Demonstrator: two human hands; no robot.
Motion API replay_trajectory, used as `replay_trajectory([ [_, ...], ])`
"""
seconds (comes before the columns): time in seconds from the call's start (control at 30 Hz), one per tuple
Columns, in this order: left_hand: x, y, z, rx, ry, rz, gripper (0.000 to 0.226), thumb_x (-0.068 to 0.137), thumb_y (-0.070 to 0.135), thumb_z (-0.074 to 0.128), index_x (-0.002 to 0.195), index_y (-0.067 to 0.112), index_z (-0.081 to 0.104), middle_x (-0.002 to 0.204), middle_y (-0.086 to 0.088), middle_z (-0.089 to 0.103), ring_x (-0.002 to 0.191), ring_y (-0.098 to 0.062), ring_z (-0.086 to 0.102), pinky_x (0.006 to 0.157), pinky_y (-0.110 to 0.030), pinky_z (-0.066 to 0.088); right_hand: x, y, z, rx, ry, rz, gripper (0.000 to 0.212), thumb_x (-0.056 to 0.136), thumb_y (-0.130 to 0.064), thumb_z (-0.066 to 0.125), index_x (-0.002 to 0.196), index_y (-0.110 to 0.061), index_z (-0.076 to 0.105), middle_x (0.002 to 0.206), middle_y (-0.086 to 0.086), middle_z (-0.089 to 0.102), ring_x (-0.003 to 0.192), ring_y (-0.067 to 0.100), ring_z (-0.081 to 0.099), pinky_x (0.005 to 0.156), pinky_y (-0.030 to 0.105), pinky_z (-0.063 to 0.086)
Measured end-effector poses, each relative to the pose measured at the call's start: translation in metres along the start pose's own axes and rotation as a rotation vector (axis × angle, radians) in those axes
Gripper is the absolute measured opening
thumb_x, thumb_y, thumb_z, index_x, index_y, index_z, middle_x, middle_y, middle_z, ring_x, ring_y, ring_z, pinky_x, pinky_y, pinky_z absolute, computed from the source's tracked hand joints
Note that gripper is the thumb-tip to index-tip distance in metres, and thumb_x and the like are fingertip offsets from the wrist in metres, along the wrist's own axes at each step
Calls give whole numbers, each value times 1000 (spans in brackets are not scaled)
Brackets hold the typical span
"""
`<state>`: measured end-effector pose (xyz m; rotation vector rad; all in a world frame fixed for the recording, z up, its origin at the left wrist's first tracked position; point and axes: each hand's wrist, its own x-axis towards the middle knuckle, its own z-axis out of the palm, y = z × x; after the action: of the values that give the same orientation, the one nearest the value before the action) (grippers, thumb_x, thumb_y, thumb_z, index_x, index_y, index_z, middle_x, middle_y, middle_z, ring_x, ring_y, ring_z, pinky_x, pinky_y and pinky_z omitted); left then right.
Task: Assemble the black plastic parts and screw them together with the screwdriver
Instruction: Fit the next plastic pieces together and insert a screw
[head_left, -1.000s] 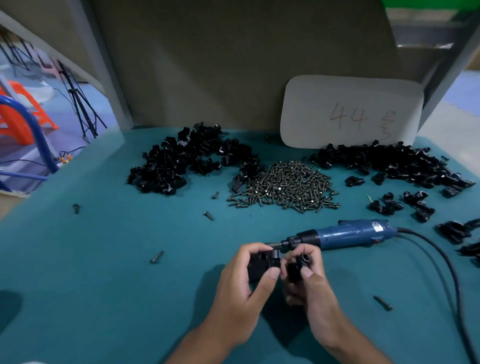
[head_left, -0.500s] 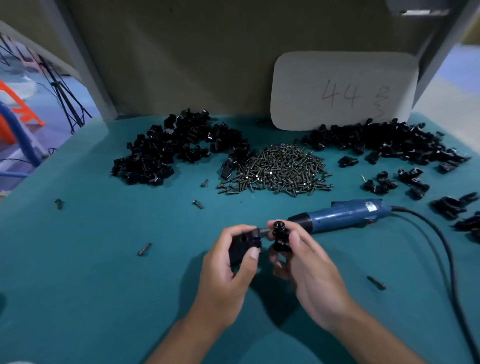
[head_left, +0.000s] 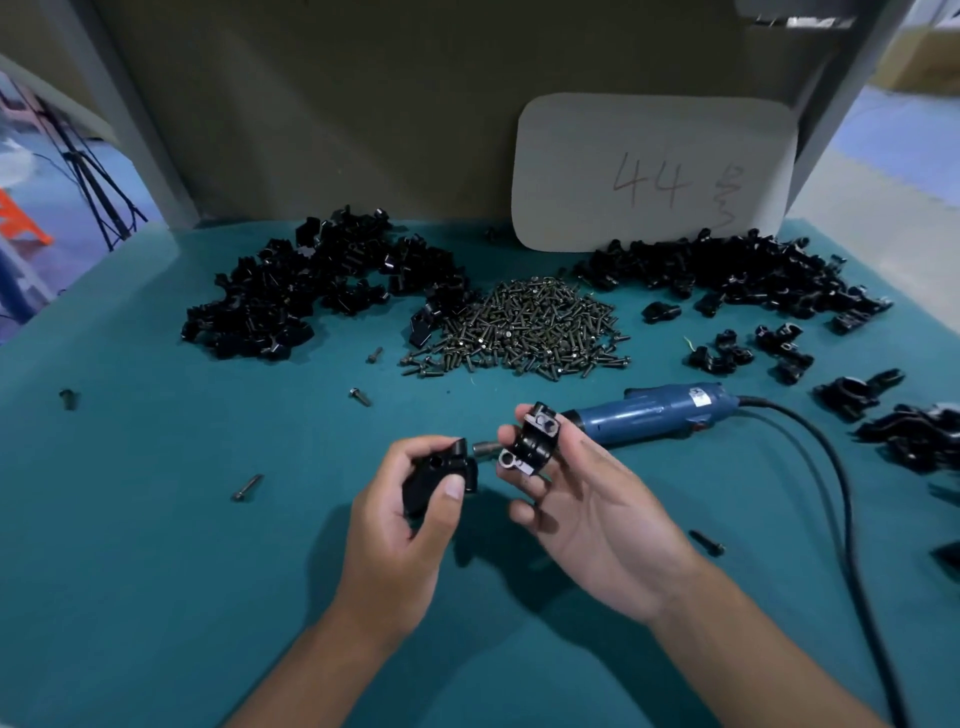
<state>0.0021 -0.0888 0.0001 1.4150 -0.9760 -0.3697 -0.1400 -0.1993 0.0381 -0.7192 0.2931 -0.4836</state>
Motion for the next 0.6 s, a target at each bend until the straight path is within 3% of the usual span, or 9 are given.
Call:
replay_trajectory([
  [0.1,0,0,0,7,-6,17,20,88,47,55,107,51,61,97,18,69,83,-1,64,73,-13,49,-1,2,2,-133,-12,-75,42,74,-44,87,109,-25,75,109,0,72,90,10,67,67,23,50],
  [0.17,0,1,-1,15,-10,26,20,88,47,56,107,52,60,94,17,69,80,-1,63,71,-12,49,-2,5,2,-382,38,-202,36,75,-40,87,105,-25,74,99,-5,72,82,6,64,68,21,49],
  [0.23,-1,1,-1,11,-17,25,20,88,47,56,107,51,61,94,16,69,80,-2,64,72,-14,50,-3,7,3,-659,94,-344,26,79,-32,82,103,-29,74,97,-8,73,88,8,67,77,22,52],
  [0.37,-2,2,1,32,-50,43,21,88,44,57,109,49,60,97,14,70,83,-9,66,74,-17,51,-5,8,1,-940,127,-505,30,78,-49,79,105,-38,75,101,-12,70,98,14,66,79,30,52],
  [0.6,-3,3,3,21,-73,47,22,87,43,58,109,46,60,98,13,69,83,-9,65,74,-19,51,-1,10,-5,-954,145,-455,30,82,-44,73,112,-42,73,103,-14,68,99,11,65,78,22,49],
])
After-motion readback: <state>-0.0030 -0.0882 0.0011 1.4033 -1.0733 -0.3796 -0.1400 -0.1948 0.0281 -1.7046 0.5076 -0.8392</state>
